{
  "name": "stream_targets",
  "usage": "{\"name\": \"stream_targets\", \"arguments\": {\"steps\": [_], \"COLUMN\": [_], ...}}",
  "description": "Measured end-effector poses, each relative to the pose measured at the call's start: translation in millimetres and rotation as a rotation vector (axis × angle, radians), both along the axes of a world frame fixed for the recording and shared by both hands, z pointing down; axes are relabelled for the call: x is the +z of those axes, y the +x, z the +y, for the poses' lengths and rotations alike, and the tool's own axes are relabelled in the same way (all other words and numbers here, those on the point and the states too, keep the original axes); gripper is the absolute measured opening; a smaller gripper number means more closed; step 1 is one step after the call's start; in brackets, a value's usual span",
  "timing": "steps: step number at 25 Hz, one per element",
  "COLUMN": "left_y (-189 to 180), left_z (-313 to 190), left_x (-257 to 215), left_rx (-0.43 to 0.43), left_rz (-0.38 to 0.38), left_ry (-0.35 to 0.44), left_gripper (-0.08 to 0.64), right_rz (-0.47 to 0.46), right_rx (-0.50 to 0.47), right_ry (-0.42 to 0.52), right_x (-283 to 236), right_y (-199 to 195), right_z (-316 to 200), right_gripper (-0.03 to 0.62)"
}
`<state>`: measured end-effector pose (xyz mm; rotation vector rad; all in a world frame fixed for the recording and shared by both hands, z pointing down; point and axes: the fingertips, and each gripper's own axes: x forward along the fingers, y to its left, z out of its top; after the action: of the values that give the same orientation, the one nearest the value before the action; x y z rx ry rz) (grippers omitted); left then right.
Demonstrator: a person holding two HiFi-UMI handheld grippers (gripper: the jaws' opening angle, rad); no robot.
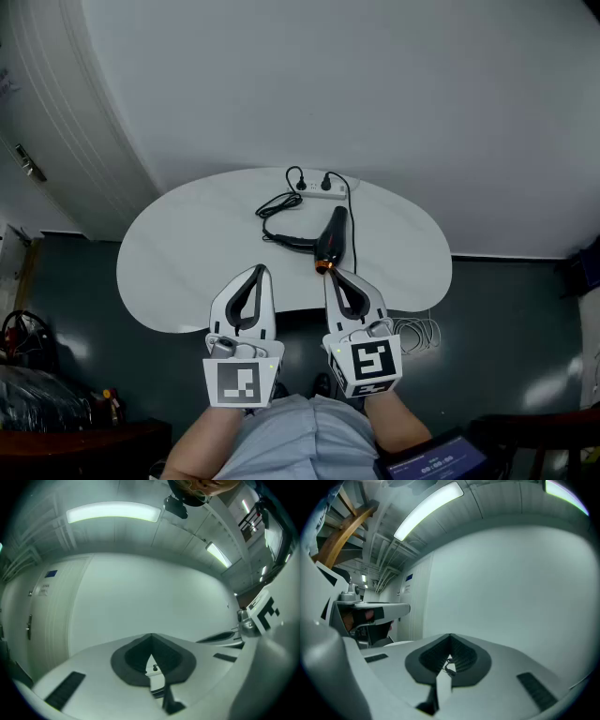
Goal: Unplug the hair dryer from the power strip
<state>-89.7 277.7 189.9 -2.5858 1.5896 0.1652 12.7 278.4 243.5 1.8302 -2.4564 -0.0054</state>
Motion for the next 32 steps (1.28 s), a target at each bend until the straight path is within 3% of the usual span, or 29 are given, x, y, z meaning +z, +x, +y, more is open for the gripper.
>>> {"name": "stream_targets", "arguments": {"steps": [5,19,22,32], "left_y": [-15.9,-29.8,-34.2,-6.7], "left_z": [-4.2,-1.8,-1.0,-49.2], "left_x": [4.4,10.2,17.7,34.5], "left_rx": [-0.028,0.027,0.041,0.036], "left_rz": [-0.005,0.035,0.008,0.0], "left_ry": [-0.003,-0.014,-0.021,-0.069], "left_gripper": [-0.002,-0.002,-0.002,-0.002], "right_rz": [0.004,-0.022,-0.023,-0.027], "right_rx": [0.009,0.01,0.026,0.023], "right_ry": [-0.001,-0.048,-0.056,-0.083], "right_x": [1.4,14.5,14.8,28.6], "right_y": [2.5,-25.0,-25.5,-1.6], "right_z": [-0.9,1.6,1.8,-50.1], "right_gripper": [0.0,0.002,0.002,0.002]}}
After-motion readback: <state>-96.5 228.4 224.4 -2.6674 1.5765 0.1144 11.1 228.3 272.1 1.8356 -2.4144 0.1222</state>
